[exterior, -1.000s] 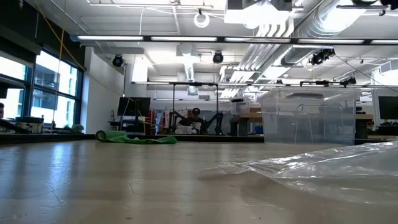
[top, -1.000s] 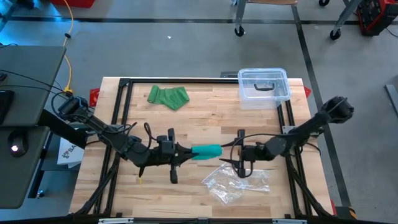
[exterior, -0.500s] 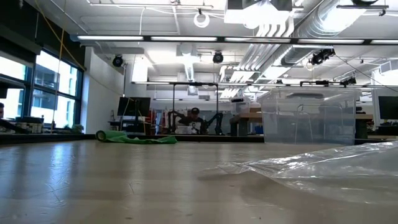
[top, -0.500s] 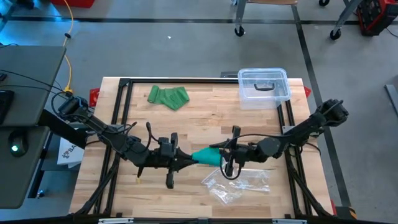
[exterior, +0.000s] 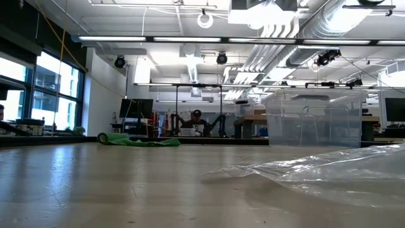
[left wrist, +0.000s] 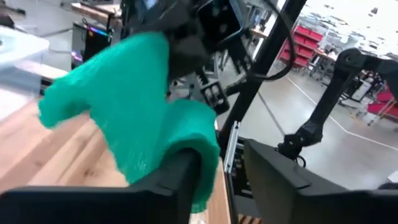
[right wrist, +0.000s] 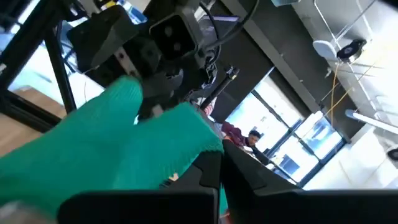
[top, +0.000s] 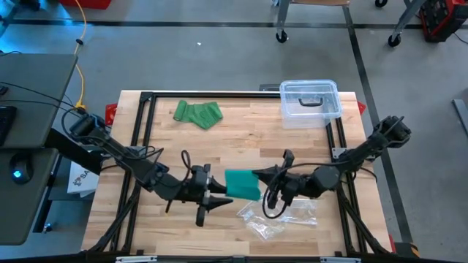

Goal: Roll bandage
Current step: Roll the blue bandage

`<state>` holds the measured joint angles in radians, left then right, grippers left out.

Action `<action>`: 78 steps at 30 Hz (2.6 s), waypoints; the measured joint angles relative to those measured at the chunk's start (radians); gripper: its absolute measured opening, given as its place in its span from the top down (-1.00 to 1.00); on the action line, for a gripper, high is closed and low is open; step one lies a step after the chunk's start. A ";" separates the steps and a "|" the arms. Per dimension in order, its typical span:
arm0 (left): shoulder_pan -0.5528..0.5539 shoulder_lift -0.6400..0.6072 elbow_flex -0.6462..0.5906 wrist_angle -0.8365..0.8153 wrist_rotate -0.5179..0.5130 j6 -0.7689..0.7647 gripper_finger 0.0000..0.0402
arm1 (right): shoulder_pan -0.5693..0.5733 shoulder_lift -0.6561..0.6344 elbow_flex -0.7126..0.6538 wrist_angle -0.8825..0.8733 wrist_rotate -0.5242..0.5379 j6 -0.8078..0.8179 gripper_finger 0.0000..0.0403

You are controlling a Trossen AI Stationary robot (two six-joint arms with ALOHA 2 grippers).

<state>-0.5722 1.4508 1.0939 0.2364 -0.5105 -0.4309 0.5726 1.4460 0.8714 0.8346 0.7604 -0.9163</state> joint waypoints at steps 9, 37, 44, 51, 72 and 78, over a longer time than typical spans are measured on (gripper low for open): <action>0.028 0.082 0.000 0.021 0.047 0.004 0.04 | 0.004 0.000 0.092 -0.185 0.136 -0.021 1.00; 0.054 0.108 0.000 0.089 -0.030 0.218 0.97 | 0.010 -0.001 0.090 -0.091 0.245 -0.034 1.00; -0.031 0.108 0.000 0.002 -0.012 0.199 0.99 | -0.032 -0.077 0.090 -0.072 0.388 -0.114 1.00; -0.069 0.107 0.002 -0.095 -0.098 0.096 0.99 | -0.047 -0.144 0.089 -0.083 0.300 -0.120 1.00; -0.143 0.045 -0.001 0.168 -0.254 0.525 1.00 | -0.136 -0.108 -0.094 -0.520 -0.213 0.685 1.00; -0.096 0.045 -0.001 0.204 -0.295 0.582 1.00 | -0.033 0.035 -0.129 -0.244 -0.250 0.708 1.00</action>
<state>-0.6686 1.4960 1.0927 0.4401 -0.8057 0.1510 0.5401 1.4809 0.7419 0.5905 0.5106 -0.2079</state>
